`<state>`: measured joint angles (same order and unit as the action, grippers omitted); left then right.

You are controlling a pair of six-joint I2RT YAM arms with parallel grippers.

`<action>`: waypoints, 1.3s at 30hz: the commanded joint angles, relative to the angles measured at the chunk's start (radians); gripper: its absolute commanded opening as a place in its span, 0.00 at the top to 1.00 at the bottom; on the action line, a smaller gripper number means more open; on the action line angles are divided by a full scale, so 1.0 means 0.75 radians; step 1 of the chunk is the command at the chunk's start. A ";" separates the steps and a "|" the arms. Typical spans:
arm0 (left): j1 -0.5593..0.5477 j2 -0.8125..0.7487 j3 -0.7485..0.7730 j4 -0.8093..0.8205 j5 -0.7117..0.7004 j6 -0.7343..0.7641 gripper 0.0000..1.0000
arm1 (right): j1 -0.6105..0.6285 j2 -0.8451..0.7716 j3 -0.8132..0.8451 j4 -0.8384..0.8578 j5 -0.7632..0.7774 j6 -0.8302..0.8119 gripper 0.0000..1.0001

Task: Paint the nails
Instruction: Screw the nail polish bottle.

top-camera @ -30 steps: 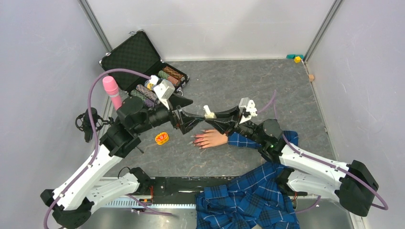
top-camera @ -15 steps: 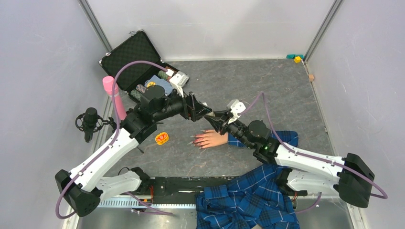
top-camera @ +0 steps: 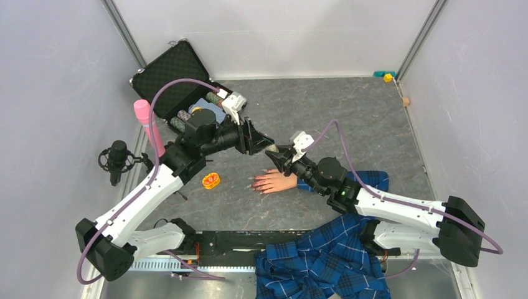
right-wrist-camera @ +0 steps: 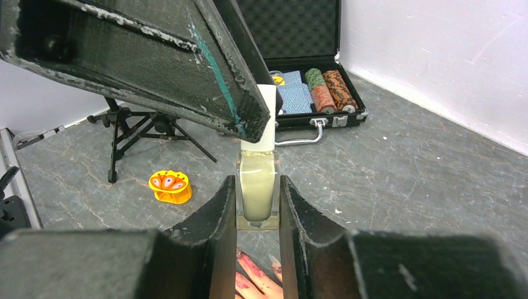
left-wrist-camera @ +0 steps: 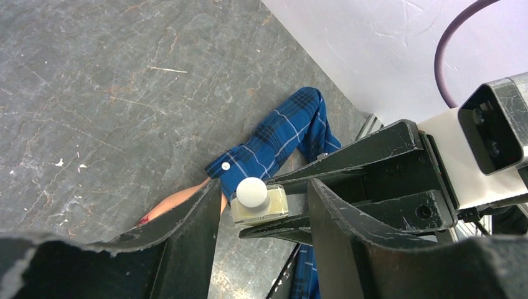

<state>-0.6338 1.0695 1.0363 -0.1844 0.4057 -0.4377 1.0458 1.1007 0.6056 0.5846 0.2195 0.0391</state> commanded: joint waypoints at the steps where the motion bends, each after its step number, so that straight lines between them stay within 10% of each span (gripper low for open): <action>1: 0.015 0.019 -0.011 0.050 0.060 -0.053 0.40 | 0.013 0.008 0.074 0.045 0.028 -0.027 1.00; 12: 0.021 0.054 -0.011 0.064 0.140 -0.062 0.52 | 0.017 0.012 0.072 0.046 0.044 -0.032 1.00; 22: 0.021 0.074 -0.009 0.119 0.392 -0.042 0.97 | 0.015 -0.027 0.052 0.062 0.038 0.019 1.00; 39: -0.002 -0.050 -0.047 0.365 0.860 -0.014 0.98 | -0.189 -0.165 -0.092 0.491 -0.718 0.424 1.00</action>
<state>-0.5953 1.0676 1.0058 0.0364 0.8036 -0.4435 0.9310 0.9806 0.5282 0.7601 -0.1444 0.2546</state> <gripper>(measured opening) 0.240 0.287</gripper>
